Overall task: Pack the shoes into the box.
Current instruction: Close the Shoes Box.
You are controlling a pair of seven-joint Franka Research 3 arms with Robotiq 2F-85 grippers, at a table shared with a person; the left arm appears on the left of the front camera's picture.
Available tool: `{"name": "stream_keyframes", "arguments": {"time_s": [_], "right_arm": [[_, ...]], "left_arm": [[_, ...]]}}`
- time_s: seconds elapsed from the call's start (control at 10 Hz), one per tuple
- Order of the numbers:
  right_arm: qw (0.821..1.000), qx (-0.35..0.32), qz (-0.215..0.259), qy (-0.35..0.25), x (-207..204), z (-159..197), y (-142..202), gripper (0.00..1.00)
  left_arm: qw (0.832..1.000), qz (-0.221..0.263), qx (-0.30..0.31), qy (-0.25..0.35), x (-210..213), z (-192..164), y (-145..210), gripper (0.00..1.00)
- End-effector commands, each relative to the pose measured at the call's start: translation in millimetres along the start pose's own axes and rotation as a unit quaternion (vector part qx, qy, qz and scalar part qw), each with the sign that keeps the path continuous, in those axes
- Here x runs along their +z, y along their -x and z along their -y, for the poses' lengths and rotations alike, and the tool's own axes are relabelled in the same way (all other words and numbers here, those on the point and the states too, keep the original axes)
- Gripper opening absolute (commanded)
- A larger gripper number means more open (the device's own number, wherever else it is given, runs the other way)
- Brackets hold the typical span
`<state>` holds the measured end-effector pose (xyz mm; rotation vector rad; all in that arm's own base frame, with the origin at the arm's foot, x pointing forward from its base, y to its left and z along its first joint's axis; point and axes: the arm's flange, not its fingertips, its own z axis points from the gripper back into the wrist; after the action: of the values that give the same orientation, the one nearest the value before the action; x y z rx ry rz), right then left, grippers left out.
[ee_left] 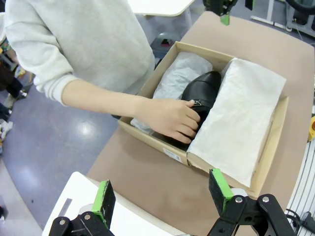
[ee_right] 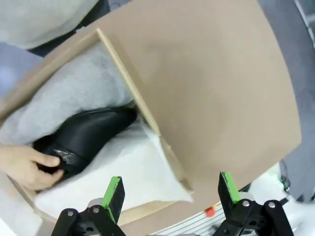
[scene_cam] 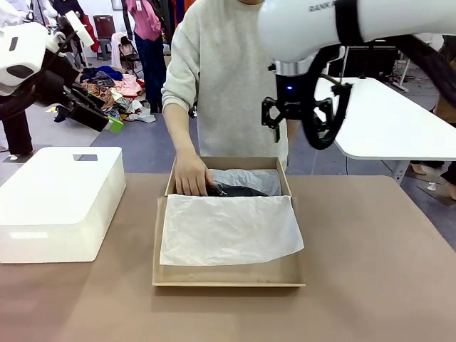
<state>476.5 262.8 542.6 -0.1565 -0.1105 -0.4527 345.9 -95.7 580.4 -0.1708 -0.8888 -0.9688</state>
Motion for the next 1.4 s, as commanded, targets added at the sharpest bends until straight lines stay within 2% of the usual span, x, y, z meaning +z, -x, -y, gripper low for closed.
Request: {"name": "stream_keyframes", "arguments": {"time_s": [0.0,0.1,0.3,0.4,0.9,1.0,1.1,1.3], "right_arm": [[0.996,0.088,0.026,-0.019,-17.8,29.9,-7.9,1.0],[0.992,0.123,0.032,-0.024,-23.0,36.7,-14.2,1.0],[0.99,0.127,-0.008,-0.053,-26.9,37.9,-19.3,1.0],[0.993,0.113,0.019,-0.02,-19.2,29.0,-19.5,1.0],[0.993,0.113,0.019,-0.02,-19.2,29.0,-19.5,1.0],[0.991,0.126,0.014,-0.027,-22.2,28.6,-18.5,1.0],[0.981,0.187,0.01,-0.041,-22.3,41.7,-22.5,1.0],[0.969,0.239,0.009,-0.06,-22.1,77.2,-30.8,1.0]], "left_arm": [[1.0,0.008,-0.002,0.0,-0.6,-1.1,0.1,1.0],[1.0,0.008,-0.002,0.0,-0.6,-1.1,0.1,1.0],[1.0,0.008,-0.002,0.0,-0.6,-1.1,0.1,1.0],[1.0,0.008,-0.002,0.0,-0.6,-1.1,0.1,1.0],[1.0,0.008,-0.002,0.0,-0.6,-1.1,0.1,1.0],[1.0,0.008,-0.002,0.0,-0.6,-1.1,0.1,1.0],[1.0,0.008,-0.002,0.0,-0.6,-1.1,0.1,1.0],[1.0,0.008,-0.002,0.0,-0.6,-1.1,0.1,1.0]]}}
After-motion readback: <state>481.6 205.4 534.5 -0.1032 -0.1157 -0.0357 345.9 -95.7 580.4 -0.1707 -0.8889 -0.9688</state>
